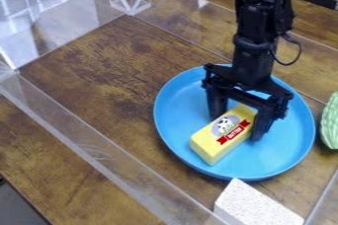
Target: Remove the yellow block from inside the blue tray and put it on the table
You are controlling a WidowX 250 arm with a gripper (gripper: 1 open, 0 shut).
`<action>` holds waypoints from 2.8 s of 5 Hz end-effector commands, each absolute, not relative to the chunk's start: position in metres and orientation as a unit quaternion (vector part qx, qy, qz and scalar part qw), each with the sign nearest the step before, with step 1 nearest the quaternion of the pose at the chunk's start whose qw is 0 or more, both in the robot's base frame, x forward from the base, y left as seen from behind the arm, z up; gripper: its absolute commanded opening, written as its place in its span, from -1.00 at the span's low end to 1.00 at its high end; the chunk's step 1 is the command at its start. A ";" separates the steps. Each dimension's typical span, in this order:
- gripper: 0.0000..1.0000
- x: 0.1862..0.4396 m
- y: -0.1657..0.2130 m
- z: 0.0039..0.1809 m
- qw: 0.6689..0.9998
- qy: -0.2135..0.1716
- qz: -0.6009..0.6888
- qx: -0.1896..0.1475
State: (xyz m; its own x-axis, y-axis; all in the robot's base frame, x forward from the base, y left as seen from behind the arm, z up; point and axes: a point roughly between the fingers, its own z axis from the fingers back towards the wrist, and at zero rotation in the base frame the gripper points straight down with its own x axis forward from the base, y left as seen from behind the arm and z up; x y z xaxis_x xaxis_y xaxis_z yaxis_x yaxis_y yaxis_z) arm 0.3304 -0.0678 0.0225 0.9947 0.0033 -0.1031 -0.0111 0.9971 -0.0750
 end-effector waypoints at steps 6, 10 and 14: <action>-1.00 0.302 -0.019 0.035 0.997 0.061 -0.037 -0.016; -1.00 0.312 0.004 0.109 0.998 0.041 -0.050 0.009; -1.00 0.334 0.005 0.134 0.994 0.034 -0.100 0.037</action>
State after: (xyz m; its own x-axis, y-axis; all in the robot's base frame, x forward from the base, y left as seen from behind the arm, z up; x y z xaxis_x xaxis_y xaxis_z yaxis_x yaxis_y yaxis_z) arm 0.3289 0.0077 0.1179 0.9759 -0.1790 -0.1251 0.1868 0.9809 0.0535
